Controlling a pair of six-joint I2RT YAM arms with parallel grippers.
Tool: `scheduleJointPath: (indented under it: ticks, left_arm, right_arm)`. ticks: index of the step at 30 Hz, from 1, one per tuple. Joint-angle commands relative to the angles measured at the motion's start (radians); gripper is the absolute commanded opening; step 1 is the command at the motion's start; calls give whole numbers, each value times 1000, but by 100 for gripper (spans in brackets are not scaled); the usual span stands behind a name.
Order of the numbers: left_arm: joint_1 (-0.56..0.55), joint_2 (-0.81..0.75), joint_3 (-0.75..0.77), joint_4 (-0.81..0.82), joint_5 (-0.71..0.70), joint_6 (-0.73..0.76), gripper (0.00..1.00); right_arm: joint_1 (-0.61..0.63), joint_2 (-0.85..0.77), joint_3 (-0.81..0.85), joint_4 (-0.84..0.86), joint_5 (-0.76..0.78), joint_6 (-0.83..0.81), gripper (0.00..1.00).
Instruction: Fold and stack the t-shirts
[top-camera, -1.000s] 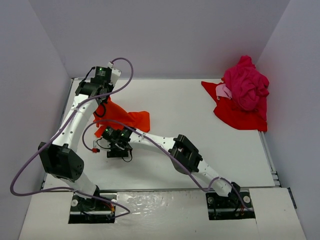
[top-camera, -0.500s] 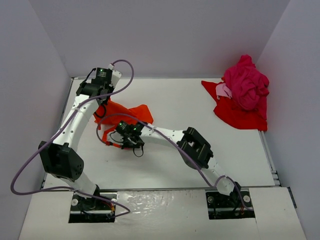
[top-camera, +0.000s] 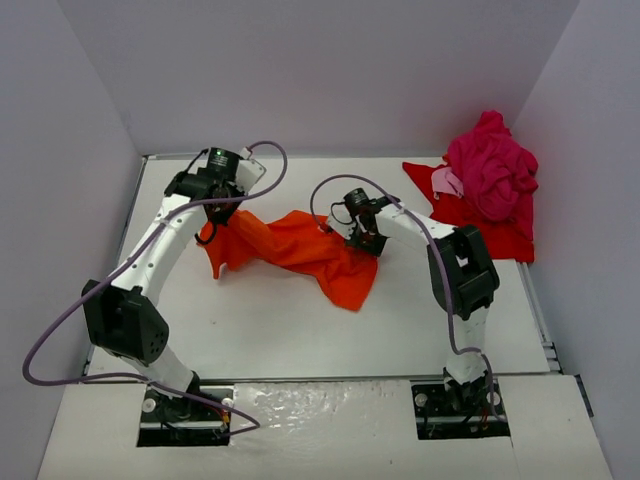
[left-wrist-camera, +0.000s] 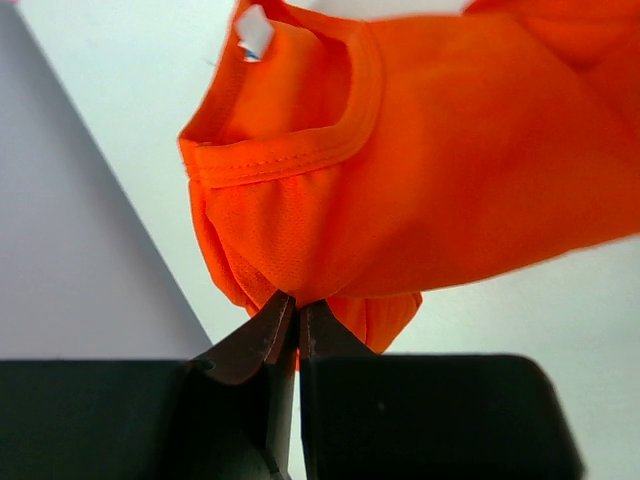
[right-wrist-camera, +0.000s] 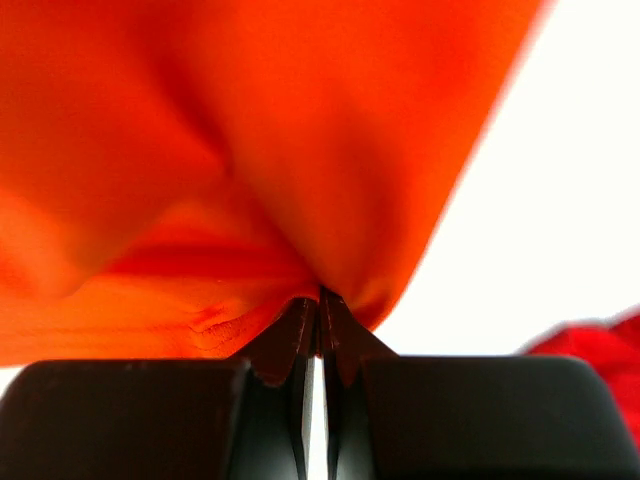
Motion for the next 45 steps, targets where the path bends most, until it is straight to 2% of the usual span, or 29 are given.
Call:
scheduleJointPath:
  ticks: [1,6,10,13,15,18,19,21,22,25,29,31,35,41,45]
  left_arm:
    - [-47,-18,-34,-41,54,31,0]
    - [-70,2,-104,51,39,12,0]
    - [-95,48,-138,175,2,37,0]
    - [-103,142,-90,230,-96,53,0]
    - [-100,266,3,249,-168,63,0]
    - [-100,373,49,355,-264,85,0]
    - [-99,381,31,428,-292,96,4]
    - [-99,372,-15,556,-322,112,33]
    - [-99,356,-20,567,-306,113,49]
    - [-103,293,-60,632,-275,112,67]
    - [-101,110,-149,720,-258,159,71]
    - [-101,74,-180,741,-243,212,71]
    - [-88,-100,-295,659,-159,437,70]
    - [-78,-191,-513,573,-61,602,66]
    - [-98,-203,-666,645,-48,689,63]
  right_arm:
    - [-92,-74,13,3,53,-48,0]
    - [-128,-25,42,60,195,-40,0]
    - [-167,17,99,72,237,-16,0]
    - [-176,32,122,78,267,4,0]
    - [-179,38,128,90,286,33,0]
    - [-178,35,116,108,285,61,0]
    - [-177,34,109,114,283,65,0]
    - [-177,31,101,120,278,75,0]
    - [-176,28,90,123,279,79,0]
    - [-179,25,68,138,286,82,0]
    - [-181,22,41,163,290,89,0]
    - [-180,22,38,169,290,94,0]
    - [-179,8,38,176,287,103,0]
    - [-177,-12,26,179,283,120,0]
    - [-174,-37,1,179,288,118,0]
